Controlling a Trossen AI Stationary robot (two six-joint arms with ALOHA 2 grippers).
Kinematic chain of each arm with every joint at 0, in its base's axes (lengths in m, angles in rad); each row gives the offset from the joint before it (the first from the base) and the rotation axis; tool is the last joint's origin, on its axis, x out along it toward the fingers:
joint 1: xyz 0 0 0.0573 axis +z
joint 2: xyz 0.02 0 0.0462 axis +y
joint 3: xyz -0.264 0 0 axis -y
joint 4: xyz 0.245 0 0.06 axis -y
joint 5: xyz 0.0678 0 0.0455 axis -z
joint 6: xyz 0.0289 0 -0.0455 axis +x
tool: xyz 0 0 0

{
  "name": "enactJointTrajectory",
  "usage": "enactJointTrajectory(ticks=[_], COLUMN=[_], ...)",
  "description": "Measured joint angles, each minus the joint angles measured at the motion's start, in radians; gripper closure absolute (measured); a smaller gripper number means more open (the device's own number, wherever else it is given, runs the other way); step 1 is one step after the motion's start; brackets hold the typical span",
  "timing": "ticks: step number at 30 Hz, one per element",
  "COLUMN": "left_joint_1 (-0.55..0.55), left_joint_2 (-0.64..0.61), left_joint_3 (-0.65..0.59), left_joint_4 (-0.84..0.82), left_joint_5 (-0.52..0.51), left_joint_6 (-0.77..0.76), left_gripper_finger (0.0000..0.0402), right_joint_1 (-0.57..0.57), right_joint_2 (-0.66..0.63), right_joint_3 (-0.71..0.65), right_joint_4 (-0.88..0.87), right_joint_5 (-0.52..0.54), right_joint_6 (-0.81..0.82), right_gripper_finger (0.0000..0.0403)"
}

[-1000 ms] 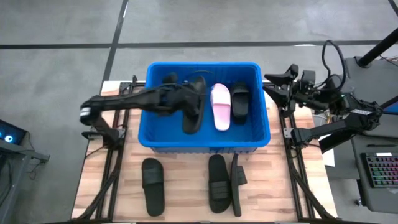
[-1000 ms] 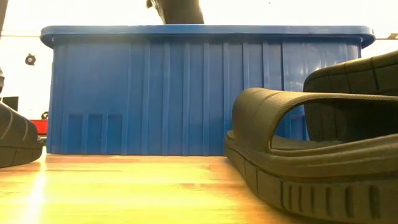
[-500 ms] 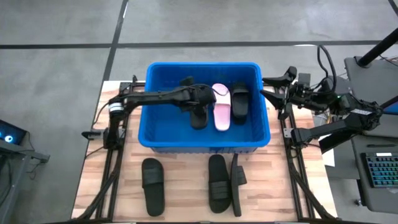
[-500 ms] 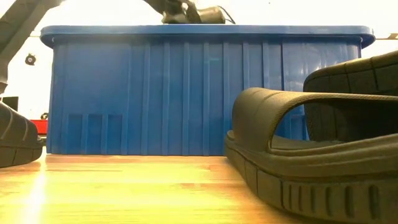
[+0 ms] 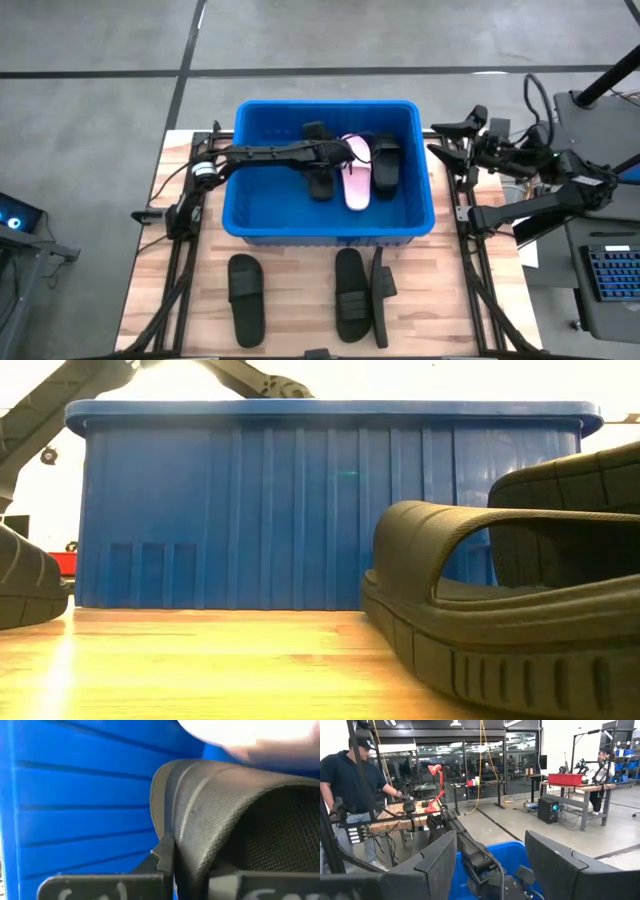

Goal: Pick and place slides into bin
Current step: Put the black slide into the bin

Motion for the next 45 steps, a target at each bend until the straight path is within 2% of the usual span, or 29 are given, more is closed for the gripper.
enactJointTrajectory(ticks=[9,15,27,33,37,45], left_joint_1=[0.013,0.019,0.028,0.036,0.041,0.044], left_joint_2=[0.046,0.056,0.074,0.072,0.072,0.066], left_joint_3=[-0.01,-0.045,-0.066,-0.066,-0.066,-0.06], left_joint_4=[0.056,0.083,0.136,0.135,0.126,0.087], left_joint_5=[-0.009,-0.009,0.039,0.083,0.118,0.263], left_joint_6=[0.0,-0.044,-0.04,-0.037,-0.037,-0.042], left_gripper_finger=[0.0401,0.0401,0.0397,0.0332,0.0268,0.0132], right_joint_1=[0.0,0.0,0.0,0.0,0.0,0.0], right_joint_2=[-0.063,-0.1,-0.116,-0.114,-0.113,-0.114], right_joint_3=[0.0,0.0,0.0,0.0,0.0,0.0], right_joint_4=[0.002,0.004,0.004,0.004,0.004,0.004], right_joint_5=[0.0,0.0,-0.001,-0.001,-0.001,-0.001], right_joint_6=[0.011,0.095,0.063,0.086,0.087,0.087], right_gripper_finger=[0.0177,0.0177,0.0177,0.0177,0.0177,0.0177])
